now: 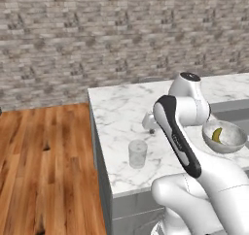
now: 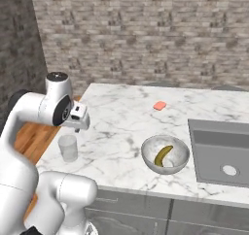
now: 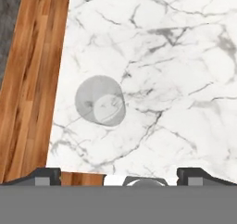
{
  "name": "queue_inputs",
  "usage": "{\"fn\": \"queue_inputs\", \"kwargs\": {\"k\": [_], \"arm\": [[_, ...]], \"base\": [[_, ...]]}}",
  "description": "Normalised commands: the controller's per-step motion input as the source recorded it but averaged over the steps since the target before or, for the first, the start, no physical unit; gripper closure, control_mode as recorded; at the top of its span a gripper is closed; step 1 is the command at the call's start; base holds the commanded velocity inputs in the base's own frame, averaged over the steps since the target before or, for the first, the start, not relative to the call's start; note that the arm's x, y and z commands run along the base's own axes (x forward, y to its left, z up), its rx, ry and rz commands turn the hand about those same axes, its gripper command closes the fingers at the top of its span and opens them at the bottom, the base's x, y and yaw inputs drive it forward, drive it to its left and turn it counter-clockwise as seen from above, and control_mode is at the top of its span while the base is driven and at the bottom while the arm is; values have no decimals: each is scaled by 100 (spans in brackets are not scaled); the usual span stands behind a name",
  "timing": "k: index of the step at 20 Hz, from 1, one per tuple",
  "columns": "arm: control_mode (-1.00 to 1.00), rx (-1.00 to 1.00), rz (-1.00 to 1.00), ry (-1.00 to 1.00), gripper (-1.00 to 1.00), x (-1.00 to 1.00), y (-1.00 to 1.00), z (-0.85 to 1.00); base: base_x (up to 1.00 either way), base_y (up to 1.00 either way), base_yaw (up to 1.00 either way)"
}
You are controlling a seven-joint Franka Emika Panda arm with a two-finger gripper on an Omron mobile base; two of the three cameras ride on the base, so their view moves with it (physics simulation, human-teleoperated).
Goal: Move the glass cup from next to the sink to the open cabinet. Then, move the bowl with the banana to the fridge to clear the area for faucet cleaning.
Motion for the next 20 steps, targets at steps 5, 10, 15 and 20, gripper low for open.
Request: {"fn": "queue_inputs", "kwargs": {"k": [5, 10, 15, 20], "arm": [[-100, 3, 0, 0, -100, 20, 0, -55], [-100, 0, 0, 0, -100, 34, 0, -29], [-100, 0, 0, 2, -100, 45, 2, -29], [-100, 0, 0, 10, -100, 20, 6, -26]], "base": [[0, 0, 0], [0, 0, 0], [0, 0, 0], [0, 0, 0]]}}
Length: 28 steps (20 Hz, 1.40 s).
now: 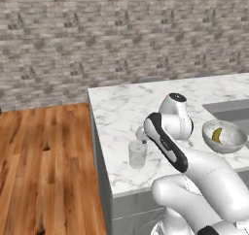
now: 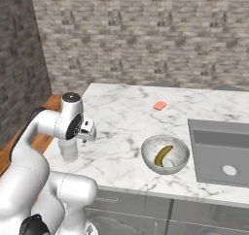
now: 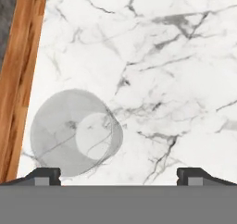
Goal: Move the glass cup from next to the sink to the open cabinet. Then, move the bowl with the banana to the fridge to clear the area for faucet cleaning.
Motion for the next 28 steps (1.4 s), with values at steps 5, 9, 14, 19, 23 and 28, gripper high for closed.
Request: {"fn": "queue_inputs", "kwargs": {"k": [5, 9, 14, 19, 23, 28], "arm": [[-100, 0, 0, 12, -100, 0, 5, -43], [-100, 0, 0, 9, -100, 0, 0, -45], [-100, 0, 0, 1, -100, 2, 0, -32], [-100, 1, 0, 0, -100, 0, 0, -4], [-100, 3, 0, 0, -100, 0, 0, 10], [-100, 0, 0, 0, -100, 0, 0, 3]], "base": [[0, 0, 0], [0, 0, 0], [0, 0, 0], [0, 0, 0], [0, 0, 0], [0, 0, 0]]}}
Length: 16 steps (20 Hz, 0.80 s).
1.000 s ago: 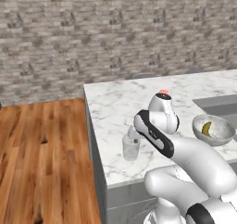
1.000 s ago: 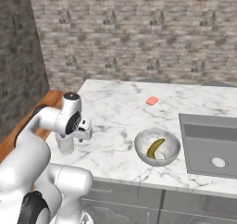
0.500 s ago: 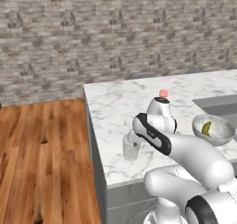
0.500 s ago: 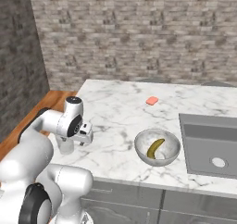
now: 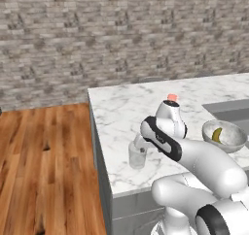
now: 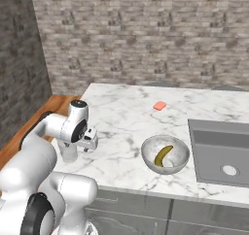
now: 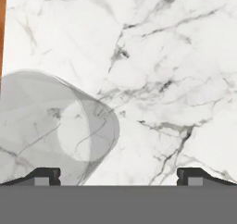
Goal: Move the glass cup from next to the sink to the open cabinet. Then, move the bowl with the banana to the fridge to clear the area for faucet cleaning.
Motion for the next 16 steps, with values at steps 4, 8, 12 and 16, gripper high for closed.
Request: {"fn": "queue_inputs", "kwargs": {"k": [4, 8, 12, 16], "arm": [[-100, 0, 0, 0, 100, 3, 0, -4], [-100, 0, 0, 0, 100, 11, 1, -3], [-100, 0, 0, 0, 100, 0, 0, 0], [-100, 0, 0, -1, 100, -3, 0, 1]], "base": [[0, 0, 0], [0, 0, 0], [0, 0, 0], [0, 0, 0]]}}
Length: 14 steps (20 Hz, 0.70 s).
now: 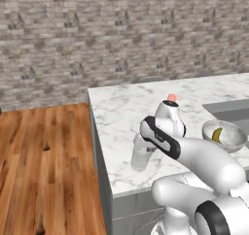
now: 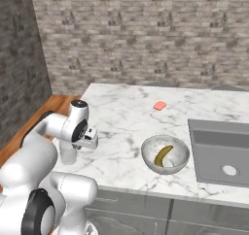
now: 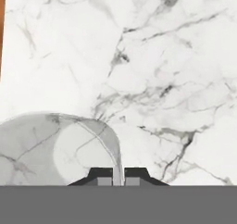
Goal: Move the glass cup from next to the sink to the open cabinet. Then, move the bowl with the banana to the fridge to clear the area for faucet cleaning.
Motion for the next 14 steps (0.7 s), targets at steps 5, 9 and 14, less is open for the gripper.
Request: {"fn": "queue_inputs", "kwargs": {"k": [5, 9, 14], "arm": [[-100, 1, 0, -4, 100, -2, 0, 39], [-100, 1, -8, -10, 100, -24, 0, 91], [-100, 14, -25, -11, 100, -53, -3, 88]], "base": [[0, 0, 0], [0, 0, 0], [0, 0, 0]]}}
